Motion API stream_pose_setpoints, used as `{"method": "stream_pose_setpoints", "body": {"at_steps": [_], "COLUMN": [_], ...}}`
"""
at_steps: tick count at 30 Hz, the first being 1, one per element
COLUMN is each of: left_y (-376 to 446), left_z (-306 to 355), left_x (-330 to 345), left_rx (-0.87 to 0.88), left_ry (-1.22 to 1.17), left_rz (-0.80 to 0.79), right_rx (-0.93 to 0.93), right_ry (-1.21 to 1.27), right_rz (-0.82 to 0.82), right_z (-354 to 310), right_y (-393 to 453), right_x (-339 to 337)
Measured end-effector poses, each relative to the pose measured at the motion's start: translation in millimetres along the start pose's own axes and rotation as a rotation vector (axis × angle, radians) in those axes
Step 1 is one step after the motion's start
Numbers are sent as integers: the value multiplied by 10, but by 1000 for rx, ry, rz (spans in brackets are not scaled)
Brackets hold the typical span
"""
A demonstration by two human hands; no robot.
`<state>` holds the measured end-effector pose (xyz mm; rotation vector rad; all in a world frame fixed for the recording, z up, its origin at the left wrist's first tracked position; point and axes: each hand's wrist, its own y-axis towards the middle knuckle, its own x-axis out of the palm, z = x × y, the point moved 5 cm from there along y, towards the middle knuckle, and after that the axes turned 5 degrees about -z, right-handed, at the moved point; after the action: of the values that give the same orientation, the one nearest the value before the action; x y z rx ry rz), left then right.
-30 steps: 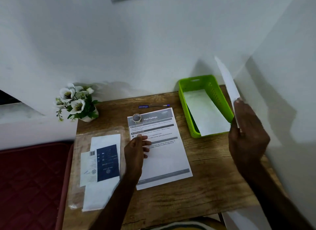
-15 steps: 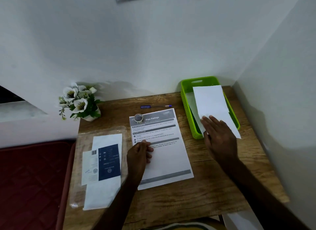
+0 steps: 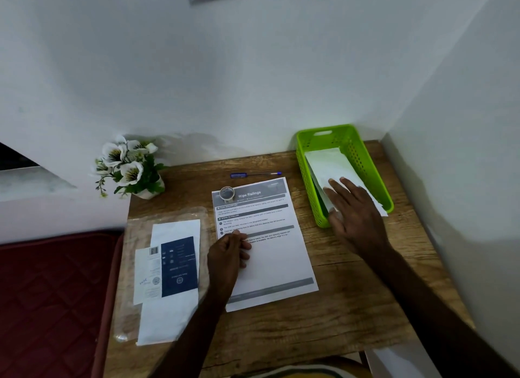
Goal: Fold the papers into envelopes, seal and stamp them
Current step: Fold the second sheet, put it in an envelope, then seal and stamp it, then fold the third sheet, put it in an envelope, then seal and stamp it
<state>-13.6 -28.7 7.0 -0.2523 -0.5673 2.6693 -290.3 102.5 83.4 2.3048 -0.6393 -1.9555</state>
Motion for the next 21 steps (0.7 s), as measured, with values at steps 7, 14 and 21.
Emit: {"method": "stream_pose_setpoints", "body": {"at_steps": [7, 14, 21], "left_y": [18, 18, 20], "left_z": [-17, -50, 184], "left_x": [-4, -10, -60], "left_rx": [-4, 32, 237], "left_ry": [7, 4, 371], "left_rz": [7, 26, 122], "right_rx": [31, -129, -221], "right_ry": [107, 68, 213], "right_rz": [2, 303, -101], "right_z": [-21, -610, -1234], "right_y": [24, -44, -275], "right_x": [-9, -192, 512]}}
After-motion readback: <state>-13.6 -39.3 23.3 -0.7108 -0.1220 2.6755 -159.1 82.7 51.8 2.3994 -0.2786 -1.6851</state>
